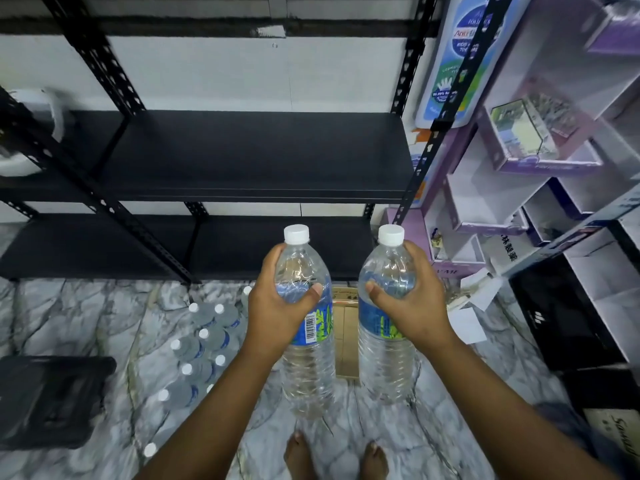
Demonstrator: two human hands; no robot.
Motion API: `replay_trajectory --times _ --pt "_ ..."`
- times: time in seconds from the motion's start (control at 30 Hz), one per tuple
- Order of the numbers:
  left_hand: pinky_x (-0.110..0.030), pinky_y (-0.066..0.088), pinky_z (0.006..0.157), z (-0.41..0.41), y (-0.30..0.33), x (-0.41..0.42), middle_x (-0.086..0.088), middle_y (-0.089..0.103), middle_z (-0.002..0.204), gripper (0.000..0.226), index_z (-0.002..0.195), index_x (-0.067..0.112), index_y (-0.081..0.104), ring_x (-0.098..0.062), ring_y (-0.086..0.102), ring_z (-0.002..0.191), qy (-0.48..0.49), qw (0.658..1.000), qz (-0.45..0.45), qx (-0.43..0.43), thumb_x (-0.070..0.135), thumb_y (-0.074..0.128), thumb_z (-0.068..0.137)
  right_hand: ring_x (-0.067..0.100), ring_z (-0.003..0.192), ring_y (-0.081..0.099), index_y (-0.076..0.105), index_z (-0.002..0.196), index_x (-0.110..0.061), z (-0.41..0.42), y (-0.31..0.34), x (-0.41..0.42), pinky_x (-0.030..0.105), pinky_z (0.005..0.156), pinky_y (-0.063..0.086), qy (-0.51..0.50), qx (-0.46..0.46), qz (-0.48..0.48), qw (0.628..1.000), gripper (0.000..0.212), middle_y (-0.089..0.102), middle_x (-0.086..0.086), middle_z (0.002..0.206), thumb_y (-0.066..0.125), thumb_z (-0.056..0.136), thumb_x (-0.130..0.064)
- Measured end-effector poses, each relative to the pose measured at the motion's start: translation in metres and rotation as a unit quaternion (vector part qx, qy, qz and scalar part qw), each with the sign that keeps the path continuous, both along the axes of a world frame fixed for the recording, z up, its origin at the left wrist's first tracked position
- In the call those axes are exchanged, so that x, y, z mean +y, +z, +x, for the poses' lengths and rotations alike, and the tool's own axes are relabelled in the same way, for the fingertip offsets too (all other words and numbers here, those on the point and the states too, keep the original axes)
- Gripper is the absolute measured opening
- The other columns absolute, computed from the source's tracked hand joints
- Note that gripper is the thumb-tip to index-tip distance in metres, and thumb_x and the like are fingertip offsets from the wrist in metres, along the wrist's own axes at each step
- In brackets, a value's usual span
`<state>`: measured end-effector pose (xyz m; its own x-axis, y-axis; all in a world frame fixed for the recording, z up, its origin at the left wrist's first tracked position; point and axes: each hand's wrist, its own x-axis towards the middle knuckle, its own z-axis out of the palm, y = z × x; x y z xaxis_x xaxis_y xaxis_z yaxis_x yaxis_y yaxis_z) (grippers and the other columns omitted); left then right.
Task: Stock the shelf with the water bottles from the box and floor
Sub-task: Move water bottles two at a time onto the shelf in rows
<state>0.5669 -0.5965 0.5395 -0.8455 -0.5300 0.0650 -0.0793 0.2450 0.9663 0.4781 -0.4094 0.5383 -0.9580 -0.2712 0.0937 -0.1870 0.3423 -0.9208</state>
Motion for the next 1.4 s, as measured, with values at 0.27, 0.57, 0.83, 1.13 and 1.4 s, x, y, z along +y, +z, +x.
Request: replay_trajectory --times 0.27,0.57,0.83,1.13,1.4 --pt "-0.011 0.051 0.074 0.008 0.046 0.006 0.036 0.062 0.098 0.067 0.115 0.051 0.043 0.006 0.063 0.094 -0.015 1.000 0.003 0.019 0.006 0.077 0.078 0.001 0.108 0.049 0.039 0.127 -0.036 0.016 0.039 0.013 -0.003 0.083 0.033 -0.015 0.011 0.002 1.000 0.074 0.049 -0.023 0.116 0.084 0.071 -0.018" --pt "-0.017 0.053 0.081 -0.008 0.106 0.011 0.023 0.066 0.104 0.068 0.116 0.052 0.045 0.002 0.065 0.097 -0.025 0.996 -0.021 0.087 0.007 0.078 0.077 0.010 0.110 0.054 0.045 0.132 -0.027 0.006 0.103 0.013 0.024 0.094 0.043 -0.014 0.062 -0.030 0.998 0.074 0.055 -0.007 0.119 0.084 0.071 -0.018" --pt "-0.018 0.051 0.085 -0.026 0.183 0.002 0.020 0.063 0.111 0.066 0.118 0.051 0.044 0.001 0.063 0.102 -0.040 0.982 -0.068 0.170 0.011 0.078 0.078 0.015 0.113 0.055 0.045 0.133 -0.031 -0.011 0.180 0.005 0.032 0.099 0.045 -0.013 0.133 -0.054 0.990 0.077 0.058 -0.004 0.123 0.083 0.067 -0.033" --pt "-0.009 0.049 0.072 -0.025 0.275 -0.014 0.020 0.063 0.106 0.063 0.115 0.050 0.044 0.006 0.064 0.092 -0.054 0.959 -0.095 0.263 0.011 0.077 0.078 -0.031 0.092 0.045 0.042 0.124 -0.033 -0.010 0.272 -0.012 -0.007 0.073 0.032 0.006 0.233 -0.093 0.968 0.066 0.048 -0.029 0.108 0.082 0.074 -0.016" --pt "-0.013 0.051 0.077 -0.019 0.326 -0.037 0.014 0.065 0.111 0.055 0.120 0.040 0.048 -0.002 0.066 0.098 -0.072 0.935 -0.109 0.329 0.020 0.074 0.075 -0.024 0.087 0.053 0.046 0.124 -0.030 -0.006 0.332 -0.034 -0.003 0.072 0.037 0.004 0.307 -0.117 0.945 0.062 0.056 -0.022 0.106 0.081 0.075 -0.015"
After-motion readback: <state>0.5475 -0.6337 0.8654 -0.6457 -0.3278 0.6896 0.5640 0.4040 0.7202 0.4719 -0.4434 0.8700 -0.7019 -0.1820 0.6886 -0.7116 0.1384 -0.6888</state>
